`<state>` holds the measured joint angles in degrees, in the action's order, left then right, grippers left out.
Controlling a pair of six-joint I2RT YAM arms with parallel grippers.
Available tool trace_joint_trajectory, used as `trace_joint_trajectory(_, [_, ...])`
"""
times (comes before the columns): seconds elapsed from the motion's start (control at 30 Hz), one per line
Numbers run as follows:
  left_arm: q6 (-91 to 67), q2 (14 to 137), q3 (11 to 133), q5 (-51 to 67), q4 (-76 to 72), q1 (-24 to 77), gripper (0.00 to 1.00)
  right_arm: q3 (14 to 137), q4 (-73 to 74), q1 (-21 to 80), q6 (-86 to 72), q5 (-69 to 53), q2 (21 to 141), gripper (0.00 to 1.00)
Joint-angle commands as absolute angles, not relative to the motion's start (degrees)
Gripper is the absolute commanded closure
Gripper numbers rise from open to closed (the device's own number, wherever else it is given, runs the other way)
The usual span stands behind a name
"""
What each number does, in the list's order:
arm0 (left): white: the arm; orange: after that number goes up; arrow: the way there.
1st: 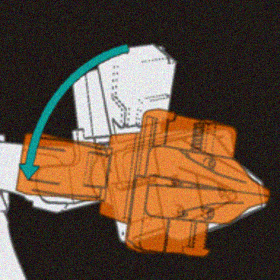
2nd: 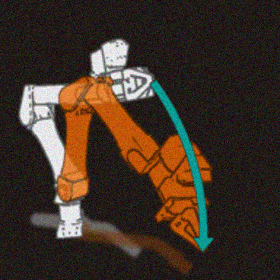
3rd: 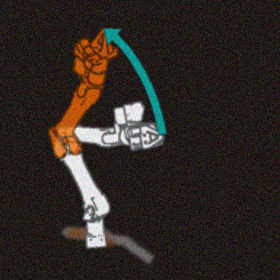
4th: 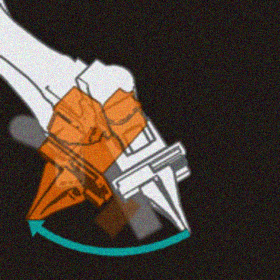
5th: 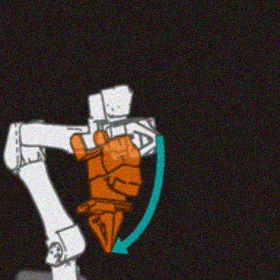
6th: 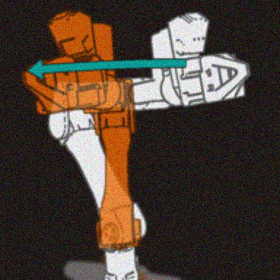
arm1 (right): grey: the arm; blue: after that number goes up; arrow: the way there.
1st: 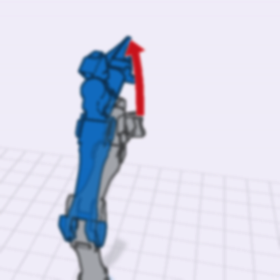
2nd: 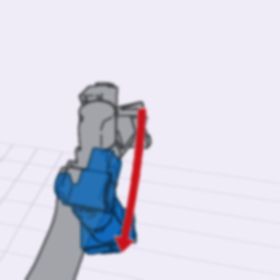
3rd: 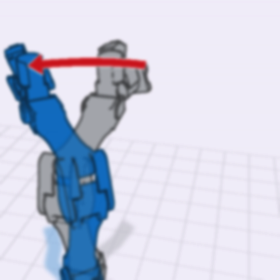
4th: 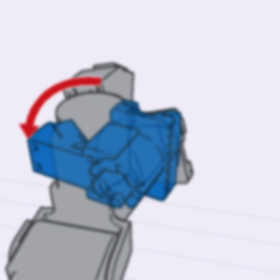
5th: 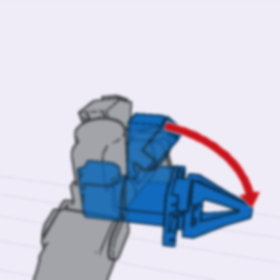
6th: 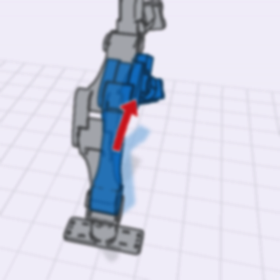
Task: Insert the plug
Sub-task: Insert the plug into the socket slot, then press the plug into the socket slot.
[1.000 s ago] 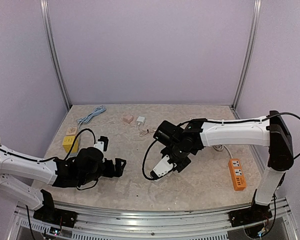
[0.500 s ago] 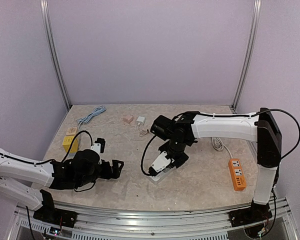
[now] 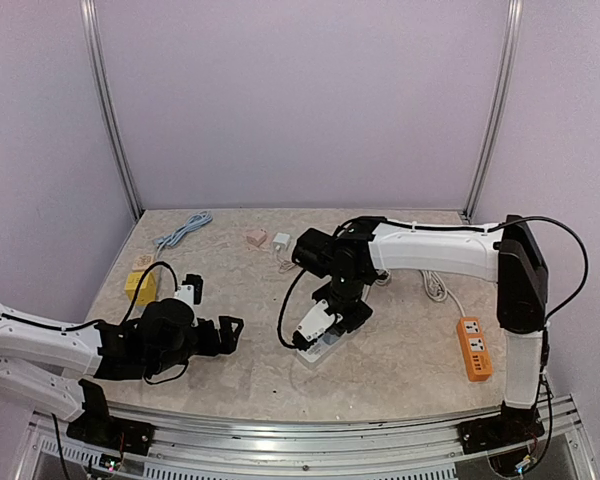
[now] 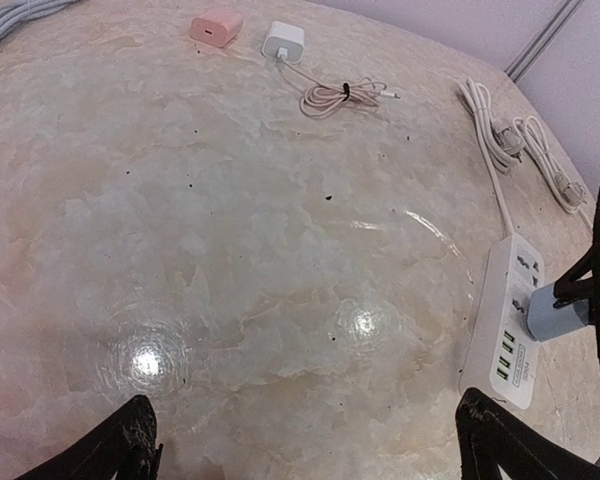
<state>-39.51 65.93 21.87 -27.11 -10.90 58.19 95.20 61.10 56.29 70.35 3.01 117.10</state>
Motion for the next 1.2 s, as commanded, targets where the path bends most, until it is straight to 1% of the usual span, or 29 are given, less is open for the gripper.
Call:
trace_joint_trajectory(0.0, [-40.68, 65.07, 21.79, -28.51, -8.52, 58.26, 0.01, 90.03, 58.43, 57.2, 68.39, 0.1, 128.16, 1.0])
trace_joint_trajectory(0.37, [-42.81, 64.16, 24.0, -31.29, -2.6, 58.48, 0.01, 91.29, 57.93, 59.14, 65.48, 0.09, 134.09, 1.0])
trace_joint_trajectory(0.53, [-42.71, 62.62, 23.4, -31.04, -2.8, 58.56, 0.01, 88.84, 57.06, 58.63, 65.12, -2.35, 132.89, 1.0])
trace_joint_trajectory(0.77, [-42.41, 59.94, 22.77, -31.03, -2.38, 58.71, 0.01, 86.86, 56.54, 54.75, 65.34, -5.92, 130.56, 1.0])
trace_joint_trajectory(1.17, [-40.83, 57.14, 23.19, -31.2, -1.58, 58.62, 0.01, 84.32, 54.18, 51.42, 65.93, -6.91, 128.2, 1.0])
